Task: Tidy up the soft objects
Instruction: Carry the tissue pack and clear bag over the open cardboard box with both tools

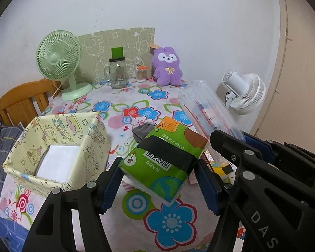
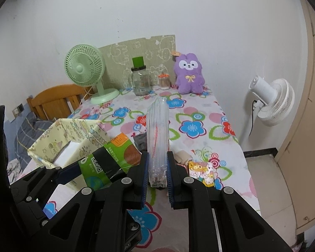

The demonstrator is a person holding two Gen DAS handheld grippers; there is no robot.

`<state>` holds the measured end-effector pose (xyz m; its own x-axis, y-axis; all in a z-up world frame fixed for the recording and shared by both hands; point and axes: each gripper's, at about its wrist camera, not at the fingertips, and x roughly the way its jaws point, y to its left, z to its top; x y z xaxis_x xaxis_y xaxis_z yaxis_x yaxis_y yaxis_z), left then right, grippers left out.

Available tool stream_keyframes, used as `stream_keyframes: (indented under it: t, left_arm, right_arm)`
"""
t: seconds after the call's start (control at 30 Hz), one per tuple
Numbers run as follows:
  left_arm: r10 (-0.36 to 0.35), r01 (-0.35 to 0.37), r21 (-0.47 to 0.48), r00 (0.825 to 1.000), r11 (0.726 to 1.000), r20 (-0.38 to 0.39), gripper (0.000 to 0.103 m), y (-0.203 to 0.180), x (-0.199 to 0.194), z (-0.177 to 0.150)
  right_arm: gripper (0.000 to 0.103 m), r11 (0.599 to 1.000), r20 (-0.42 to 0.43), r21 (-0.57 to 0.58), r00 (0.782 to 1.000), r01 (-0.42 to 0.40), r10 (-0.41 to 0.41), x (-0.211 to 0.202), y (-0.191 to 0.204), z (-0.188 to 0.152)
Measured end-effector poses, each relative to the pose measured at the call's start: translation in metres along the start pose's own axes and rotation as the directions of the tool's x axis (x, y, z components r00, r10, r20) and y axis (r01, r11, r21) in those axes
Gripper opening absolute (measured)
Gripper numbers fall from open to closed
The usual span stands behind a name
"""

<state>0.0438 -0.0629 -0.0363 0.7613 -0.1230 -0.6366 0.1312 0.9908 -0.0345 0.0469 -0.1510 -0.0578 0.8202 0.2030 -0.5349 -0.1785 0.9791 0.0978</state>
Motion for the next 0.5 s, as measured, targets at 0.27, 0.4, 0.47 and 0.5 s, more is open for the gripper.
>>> stream_keyframes:
  t: [0.27,0.4,0.47,0.5]
  left_arm:
    - [0.031,-0.031,-0.005,0.999,0.999,0.019,0.07,0.014,-0.007,0.009]
    - [0.054,-0.053,-0.009,0.998,0.999,0.025,0.07,0.024,-0.009,0.015]
    - [0.064,-0.064,-0.011,0.997,0.998,0.031,0.07,0.029,-0.011,0.018]
    - [0.067,-0.066,-0.012,0.997,0.998,0.033,0.07,0.032,-0.012,0.019]
  right_arm:
    - [0.019,1.0,0.009,-0.016,1.0,0.01,-0.009,-0.001,0.017,0.013]
    - [0.019,1.0,0.004,-0.021,1.0,0.01,-0.01,0.001,0.025,0.02]
    - [0.019,1.0,0.0,-0.025,1.0,0.004,-0.004,0.003,0.031,0.024]
    - [0.019,1.0,0.002,-0.027,1.0,0.002,-0.001,0.004,0.034,0.025]
